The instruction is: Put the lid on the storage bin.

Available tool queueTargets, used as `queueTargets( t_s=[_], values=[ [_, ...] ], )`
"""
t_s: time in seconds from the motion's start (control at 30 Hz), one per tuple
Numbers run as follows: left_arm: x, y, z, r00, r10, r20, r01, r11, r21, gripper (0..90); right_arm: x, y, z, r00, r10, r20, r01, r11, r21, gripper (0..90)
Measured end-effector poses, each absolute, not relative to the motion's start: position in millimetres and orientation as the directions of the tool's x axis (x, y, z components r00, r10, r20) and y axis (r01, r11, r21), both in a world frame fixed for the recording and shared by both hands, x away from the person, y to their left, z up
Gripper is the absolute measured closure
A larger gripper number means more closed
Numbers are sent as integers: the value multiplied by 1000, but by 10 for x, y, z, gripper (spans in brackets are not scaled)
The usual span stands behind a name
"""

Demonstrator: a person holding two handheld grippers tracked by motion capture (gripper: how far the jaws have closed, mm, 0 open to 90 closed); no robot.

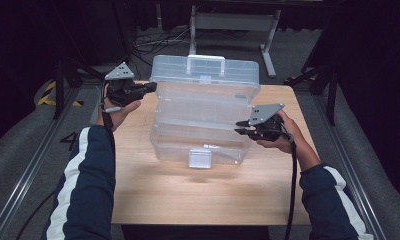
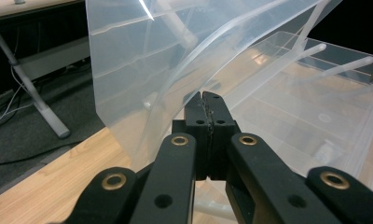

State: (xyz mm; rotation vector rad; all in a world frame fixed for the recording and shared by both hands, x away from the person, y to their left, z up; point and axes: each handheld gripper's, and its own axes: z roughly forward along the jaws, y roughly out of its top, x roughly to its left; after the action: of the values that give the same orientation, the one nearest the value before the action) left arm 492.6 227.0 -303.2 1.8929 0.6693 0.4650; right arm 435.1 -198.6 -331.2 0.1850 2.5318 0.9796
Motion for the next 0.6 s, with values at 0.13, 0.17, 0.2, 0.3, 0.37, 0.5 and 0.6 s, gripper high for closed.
queueTargets(
  t_s=[0.13,0.17,0.2,0.3,0.37,0.5,0.6],
  values=[
    [4893,2278,-3045,777,628,26,231,-324,918,900,4322,-2007,-3307,-900,274,-339,-28,740,672,777],
    [4882,2278,-3047,778,627,29,230,-327,917,900,4319,-2013,-3305,-900,274,-340,-29,739,673,778],
    [4871,2279,-3048,783,621,45,217,-341,915,900,4314,-2022,-3301,-899,276,-339,-29,736,677,780],
    [4851,2278,-3058,787,615,47,214,-345,914,900,4292,-2061,-3292,-896,286,-340,-28,728,685,780],
    [4842,2282,-3067,789,613,47,216,-348,913,900,4279,-2094,-3284,-894,294,-339,-26,721,693,781],
    [4808,2278,-3080,792,607,66,198,-357,913,900,4262,-2165,-3270,-894,307,-328,-20,702,712,783],
    [4787,2279,-3094,792,606,67,197,-359,912,900,4254,-2219,-3266,-895,315,-317,-17,686,728,783]
  ],
)
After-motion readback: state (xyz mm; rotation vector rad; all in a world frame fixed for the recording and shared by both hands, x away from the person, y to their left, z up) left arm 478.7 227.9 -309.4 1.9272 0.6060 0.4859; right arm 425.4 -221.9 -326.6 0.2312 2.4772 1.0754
